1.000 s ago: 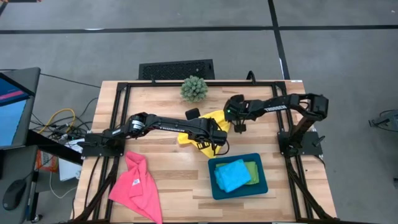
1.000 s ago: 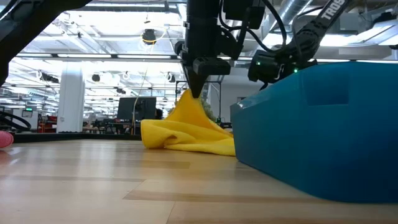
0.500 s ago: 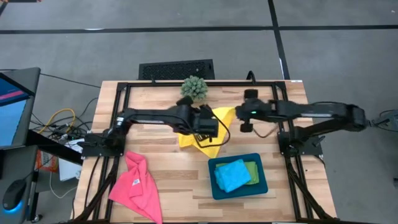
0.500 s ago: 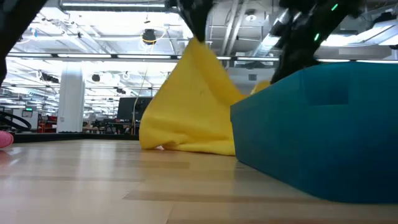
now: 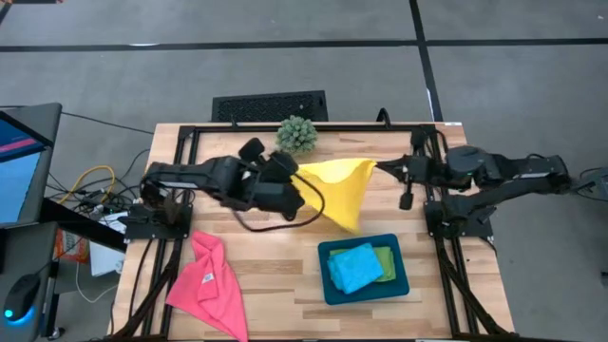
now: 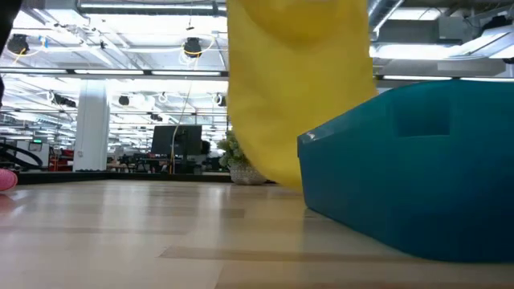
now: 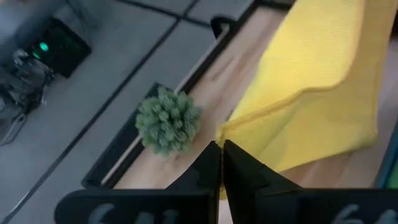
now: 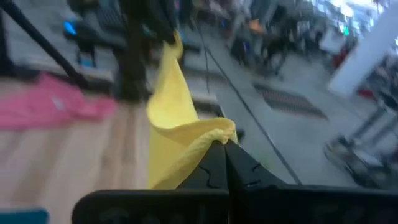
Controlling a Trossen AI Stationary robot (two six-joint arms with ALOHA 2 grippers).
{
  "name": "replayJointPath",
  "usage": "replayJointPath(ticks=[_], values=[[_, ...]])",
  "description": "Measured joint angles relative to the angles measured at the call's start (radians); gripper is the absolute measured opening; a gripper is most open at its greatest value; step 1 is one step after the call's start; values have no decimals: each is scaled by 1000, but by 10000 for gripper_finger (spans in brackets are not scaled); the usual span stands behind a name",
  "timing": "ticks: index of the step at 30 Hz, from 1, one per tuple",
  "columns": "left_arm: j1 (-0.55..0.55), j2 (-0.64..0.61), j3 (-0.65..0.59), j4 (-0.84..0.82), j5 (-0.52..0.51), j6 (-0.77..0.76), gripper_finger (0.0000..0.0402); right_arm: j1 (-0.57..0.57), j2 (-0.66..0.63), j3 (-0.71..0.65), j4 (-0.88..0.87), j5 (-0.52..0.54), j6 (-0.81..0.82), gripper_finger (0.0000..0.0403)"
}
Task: Fold microfiber towels
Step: Fold the yellow microfiber towel
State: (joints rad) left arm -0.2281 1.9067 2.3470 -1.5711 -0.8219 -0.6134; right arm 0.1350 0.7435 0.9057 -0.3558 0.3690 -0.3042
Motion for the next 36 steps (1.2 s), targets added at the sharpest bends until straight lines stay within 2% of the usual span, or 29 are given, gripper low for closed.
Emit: replayJointPath(ticks=[5,9,19,23,31,36], values=[[-57,-56,0,0,-99,-37,4,72,4,43,22,-1,1,1],[-75,-77,-18,0,-107,-86,4,104,27,52,58,-1,0,0],[-87,-82,-256,-1,-83,-241,4,153,177,53,125,-1,65,0],[-117,-135,-322,2,-77,-307,4,172,248,53,185,-1,59,0],[-187,-366,-632,-2,-160,-594,4,155,324,53,340,-8,-10,0],[-194,-470,-834,-1,-160,-736,4,87,406,53,466,-127,-18,0]])
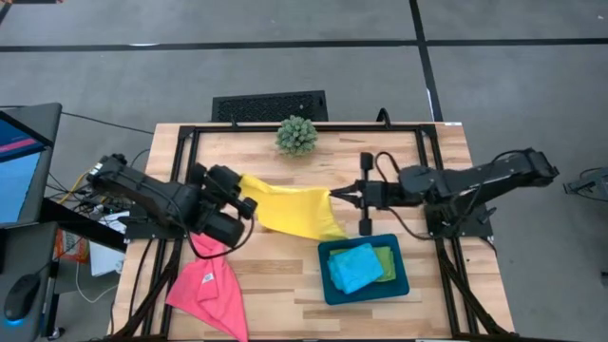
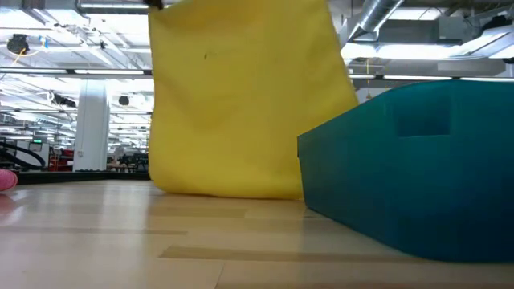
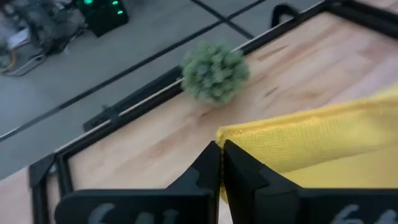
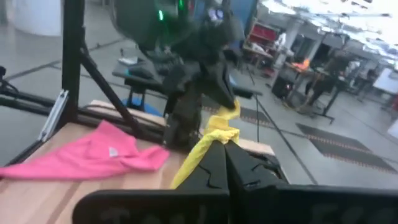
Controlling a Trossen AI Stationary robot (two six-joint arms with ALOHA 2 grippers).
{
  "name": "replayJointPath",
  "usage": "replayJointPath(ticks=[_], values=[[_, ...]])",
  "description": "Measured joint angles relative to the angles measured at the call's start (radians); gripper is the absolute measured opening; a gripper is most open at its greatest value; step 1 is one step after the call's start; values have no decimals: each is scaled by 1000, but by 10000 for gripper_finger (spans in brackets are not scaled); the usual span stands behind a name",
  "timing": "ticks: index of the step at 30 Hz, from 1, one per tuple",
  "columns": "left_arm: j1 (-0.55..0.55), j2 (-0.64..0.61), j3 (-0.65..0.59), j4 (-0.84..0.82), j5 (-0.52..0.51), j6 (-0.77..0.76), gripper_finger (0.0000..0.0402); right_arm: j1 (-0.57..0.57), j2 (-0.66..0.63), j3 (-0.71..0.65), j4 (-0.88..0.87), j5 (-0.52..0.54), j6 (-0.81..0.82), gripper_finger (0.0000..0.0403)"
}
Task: Fold microfiber towels
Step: Fold the yellow microfiber towel
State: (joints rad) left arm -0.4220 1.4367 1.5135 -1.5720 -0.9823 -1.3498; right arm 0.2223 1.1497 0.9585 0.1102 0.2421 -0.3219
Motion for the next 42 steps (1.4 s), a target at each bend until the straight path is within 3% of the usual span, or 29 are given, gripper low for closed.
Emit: replayJointPath(ticks=[5,13,21,27,34,42], values=[[11,-102,-111,1,-52,-50,4,-136,106,2,148,-86,-14,0],[130,-291,-232,2,-209,8,4,-352,230,106,163,-204,-35,0],[348,-401,-275,4,-320,215,4,-499,350,231,163,-218,-126,0],[414,-428,-276,29,-373,409,4,-528,381,278,165,-219,-152,0],[359,-416,-276,34,-233,380,4,-478,334,280,61,-215,-139,0],[169,-299,-276,35,-69,223,4,-340,334,239,-187,-214,-28,0]])
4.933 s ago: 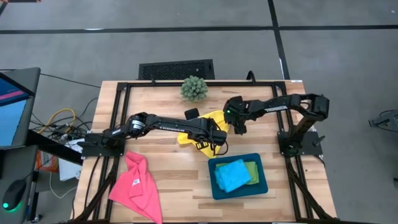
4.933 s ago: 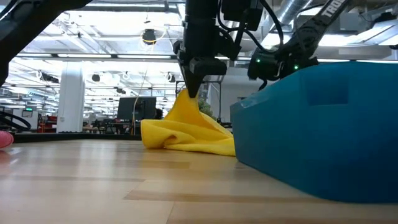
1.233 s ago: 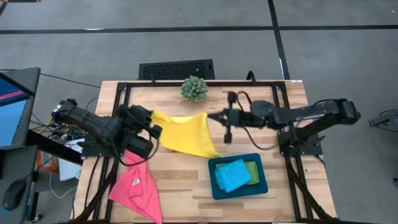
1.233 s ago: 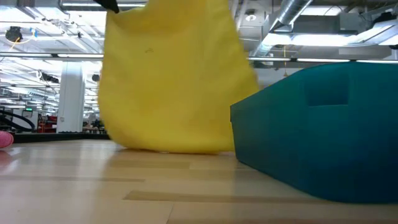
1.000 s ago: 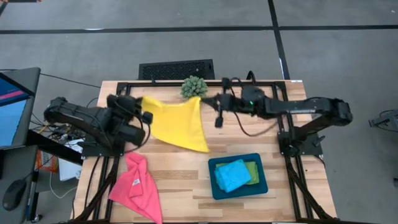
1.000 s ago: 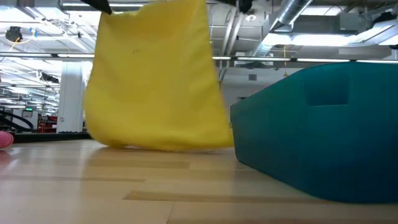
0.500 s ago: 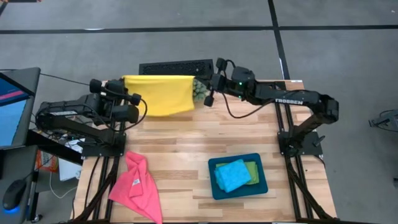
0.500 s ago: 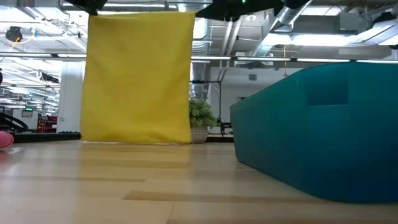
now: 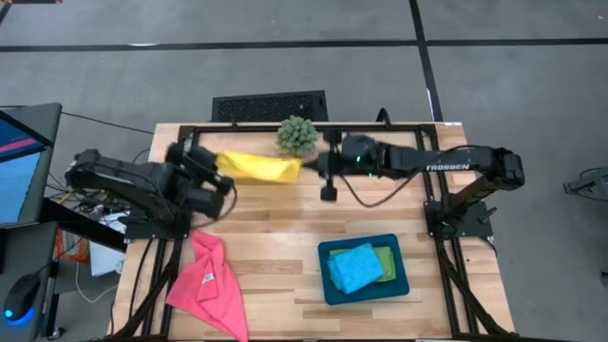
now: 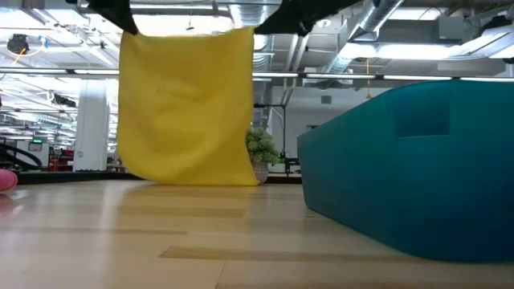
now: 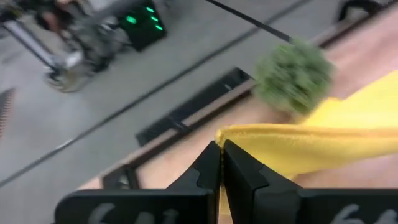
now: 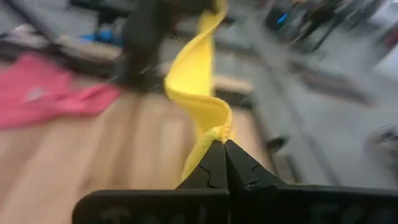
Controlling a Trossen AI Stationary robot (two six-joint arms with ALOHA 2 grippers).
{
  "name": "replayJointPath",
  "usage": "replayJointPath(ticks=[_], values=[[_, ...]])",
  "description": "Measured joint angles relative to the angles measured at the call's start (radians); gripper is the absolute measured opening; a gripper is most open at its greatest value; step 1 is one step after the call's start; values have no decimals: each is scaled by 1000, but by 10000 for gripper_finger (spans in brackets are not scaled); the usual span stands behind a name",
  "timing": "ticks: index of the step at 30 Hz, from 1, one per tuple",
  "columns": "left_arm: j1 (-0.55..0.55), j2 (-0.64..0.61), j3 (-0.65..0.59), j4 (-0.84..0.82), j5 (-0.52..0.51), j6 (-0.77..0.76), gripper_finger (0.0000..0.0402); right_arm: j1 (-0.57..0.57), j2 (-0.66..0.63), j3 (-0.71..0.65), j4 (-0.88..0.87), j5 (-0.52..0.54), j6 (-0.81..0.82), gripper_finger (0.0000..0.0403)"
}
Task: Fold microfiber towels
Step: Fold the yellow microfiber towel
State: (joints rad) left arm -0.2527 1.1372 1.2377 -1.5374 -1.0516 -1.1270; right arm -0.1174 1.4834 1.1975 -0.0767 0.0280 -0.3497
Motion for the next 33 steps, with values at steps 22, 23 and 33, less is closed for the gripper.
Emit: replayJointPath(ticks=[22,23,33], values=[[-375,634,0,-17,369,-564,4,345,1,-285,-51,162,475,3],[-372,646,0,-33,389,-578,4,340,2,-290,-59,181,481,3],[-221,656,1,-34,216,-425,4,182,2,-290,-43,207,428,3]])
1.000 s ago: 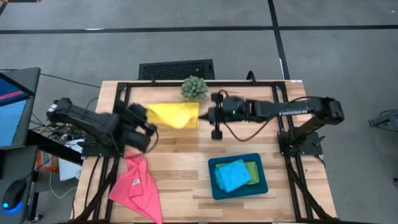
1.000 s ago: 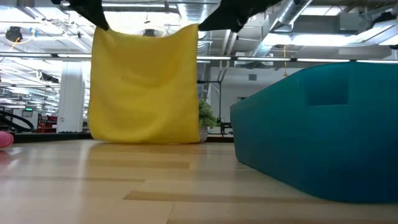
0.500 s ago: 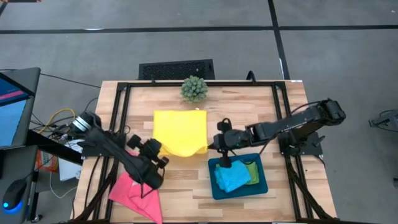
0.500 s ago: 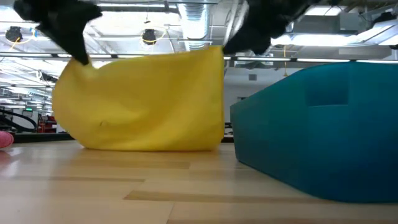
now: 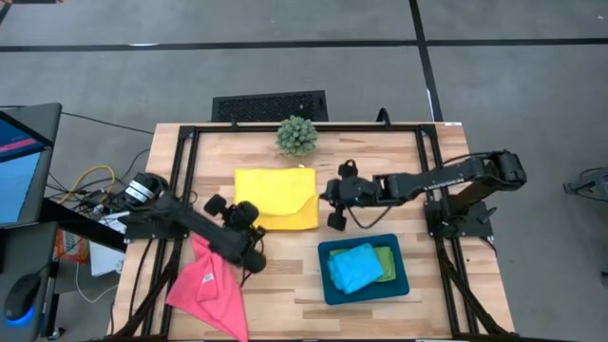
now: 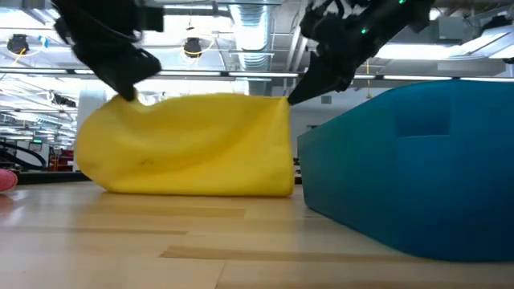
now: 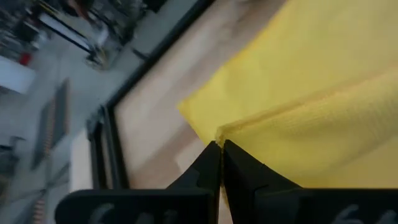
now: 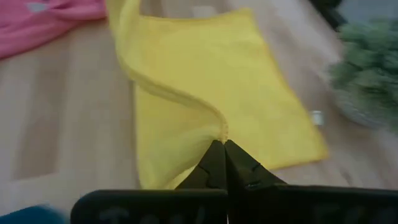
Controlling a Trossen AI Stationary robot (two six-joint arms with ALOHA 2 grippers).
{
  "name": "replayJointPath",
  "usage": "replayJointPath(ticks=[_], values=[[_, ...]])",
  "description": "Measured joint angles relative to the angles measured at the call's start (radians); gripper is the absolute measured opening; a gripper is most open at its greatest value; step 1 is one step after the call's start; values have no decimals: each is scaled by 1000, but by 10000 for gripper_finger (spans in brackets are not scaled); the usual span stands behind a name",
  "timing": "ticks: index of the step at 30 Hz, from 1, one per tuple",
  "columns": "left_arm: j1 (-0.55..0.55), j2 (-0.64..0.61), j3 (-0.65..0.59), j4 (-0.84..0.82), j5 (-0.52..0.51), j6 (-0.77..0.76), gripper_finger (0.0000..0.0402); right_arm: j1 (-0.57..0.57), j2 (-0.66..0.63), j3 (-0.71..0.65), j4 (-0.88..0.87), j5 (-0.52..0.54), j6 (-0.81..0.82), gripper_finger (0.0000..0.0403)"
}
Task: Fold microfiber towels
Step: Fold the yellow microfiber towel
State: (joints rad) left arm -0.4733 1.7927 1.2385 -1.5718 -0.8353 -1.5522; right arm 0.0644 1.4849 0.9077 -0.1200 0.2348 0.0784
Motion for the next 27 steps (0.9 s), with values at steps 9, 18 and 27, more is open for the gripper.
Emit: replayJointPath(ticks=[9,18,27], values=[[177,0,-3,1,-68,149,4,-148,10,1,1,-81,-27,3],[259,0,-159,48,-20,110,4,-203,10,2,8,-98,-40,3],[276,0,-182,116,-44,152,4,-245,144,4,106,-103,-53,4]])
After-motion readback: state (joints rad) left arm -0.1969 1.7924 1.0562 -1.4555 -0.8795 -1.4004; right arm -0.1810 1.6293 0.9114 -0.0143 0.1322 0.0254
